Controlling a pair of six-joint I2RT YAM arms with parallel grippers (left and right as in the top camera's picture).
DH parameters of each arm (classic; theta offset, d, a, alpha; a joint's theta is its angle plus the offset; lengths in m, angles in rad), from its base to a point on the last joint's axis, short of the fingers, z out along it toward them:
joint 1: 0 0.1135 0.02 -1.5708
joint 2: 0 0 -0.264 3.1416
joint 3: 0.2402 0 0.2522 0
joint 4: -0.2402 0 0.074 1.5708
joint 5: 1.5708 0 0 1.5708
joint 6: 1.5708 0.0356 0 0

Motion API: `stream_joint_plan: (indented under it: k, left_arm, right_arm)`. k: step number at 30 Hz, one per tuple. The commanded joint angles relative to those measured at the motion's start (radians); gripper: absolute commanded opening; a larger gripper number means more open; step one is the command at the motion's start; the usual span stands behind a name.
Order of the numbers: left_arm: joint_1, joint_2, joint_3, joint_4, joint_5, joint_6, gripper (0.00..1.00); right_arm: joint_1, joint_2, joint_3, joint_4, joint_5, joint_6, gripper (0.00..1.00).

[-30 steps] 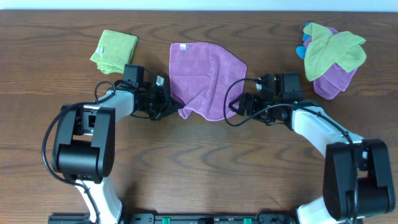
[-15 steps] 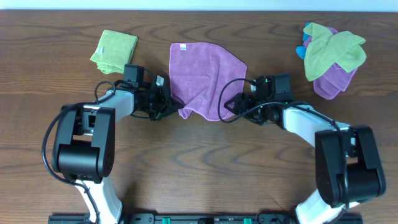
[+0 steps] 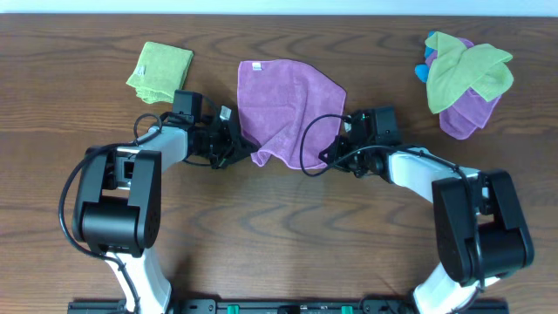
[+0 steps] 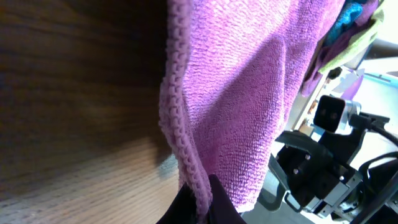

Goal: Fold the cloth
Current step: 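Grasp the near corners of the purple cloth with both grippers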

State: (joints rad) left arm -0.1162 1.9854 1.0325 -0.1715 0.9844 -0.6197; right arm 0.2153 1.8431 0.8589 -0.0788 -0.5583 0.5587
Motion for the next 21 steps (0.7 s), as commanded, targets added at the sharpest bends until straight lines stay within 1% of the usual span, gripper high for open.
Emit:
stream_joint_plan:
  k: [1,5,8,11,13,21]
  left_arm:
    - [0.003,0.0,0.003,-0.003,0.066,0.058,0.06]
    - [0.027,-0.013,0.004,-0.02,0.105,0.088,0.06]
    - [0.053,-0.034,0.004,-0.067,0.118,0.121,0.05]
    - [0.071,-0.074,0.004,-0.169,0.116,0.195,0.06]
    - [0.072,-0.101,0.004,-0.226,0.116,0.231,0.06]
    - [0.065,-0.203,0.003,-0.422,0.114,0.313,0.06]
  right_arm:
    - [-0.025,-0.006,-0.007,0.004,0.008,-0.045,0.01]
    - [-0.072,-0.072,-0.007,-0.02,0.008,-0.068,0.01]
    - [-0.111,-0.146,-0.007,-0.082,0.008,-0.105,0.01]
    - [-0.137,-0.218,-0.007,-0.171,0.008,-0.147,0.01]
    - [-0.138,-0.25,-0.007,-0.226,0.008,-0.15,0.01]
    - [-0.116,-0.295,-0.007,-0.396,-0.009,-0.156,0.01]
